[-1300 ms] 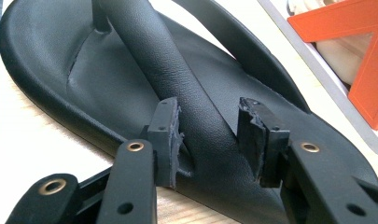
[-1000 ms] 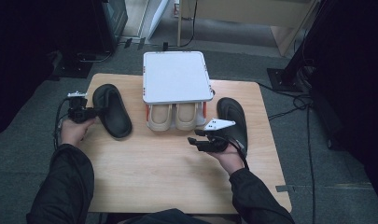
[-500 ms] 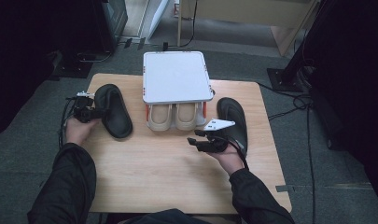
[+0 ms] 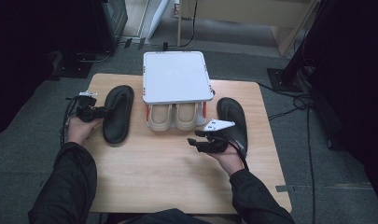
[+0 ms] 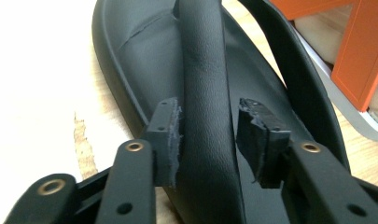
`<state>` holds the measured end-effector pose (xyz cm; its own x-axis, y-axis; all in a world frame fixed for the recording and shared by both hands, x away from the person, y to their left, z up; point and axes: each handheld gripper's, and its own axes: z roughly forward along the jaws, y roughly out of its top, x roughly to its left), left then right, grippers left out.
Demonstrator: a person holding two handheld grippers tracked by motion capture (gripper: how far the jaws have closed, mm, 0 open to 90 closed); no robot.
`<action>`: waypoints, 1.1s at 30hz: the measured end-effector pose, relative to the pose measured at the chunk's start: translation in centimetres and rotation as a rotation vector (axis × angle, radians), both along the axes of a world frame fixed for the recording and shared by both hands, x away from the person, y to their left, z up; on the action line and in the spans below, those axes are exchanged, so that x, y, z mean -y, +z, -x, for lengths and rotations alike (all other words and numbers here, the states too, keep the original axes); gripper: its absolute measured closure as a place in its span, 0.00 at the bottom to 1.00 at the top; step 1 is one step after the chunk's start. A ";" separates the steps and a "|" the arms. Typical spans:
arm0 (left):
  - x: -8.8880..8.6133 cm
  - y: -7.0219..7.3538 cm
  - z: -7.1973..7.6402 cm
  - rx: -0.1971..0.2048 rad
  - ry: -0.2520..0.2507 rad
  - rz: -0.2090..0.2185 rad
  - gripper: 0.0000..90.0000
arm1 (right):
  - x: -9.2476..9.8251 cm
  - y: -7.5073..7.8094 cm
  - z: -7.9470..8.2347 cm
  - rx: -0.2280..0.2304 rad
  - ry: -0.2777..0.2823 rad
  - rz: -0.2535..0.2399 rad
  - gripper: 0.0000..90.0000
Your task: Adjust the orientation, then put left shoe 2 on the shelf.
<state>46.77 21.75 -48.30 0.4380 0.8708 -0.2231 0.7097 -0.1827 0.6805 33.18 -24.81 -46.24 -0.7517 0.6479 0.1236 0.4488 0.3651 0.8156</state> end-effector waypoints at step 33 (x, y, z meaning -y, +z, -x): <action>1.4 3.2 -1.1 -0.007 0.034 0.045 0.76 | 0.8 -0.4 0.6 -0.010 -0.023 -0.022 0.57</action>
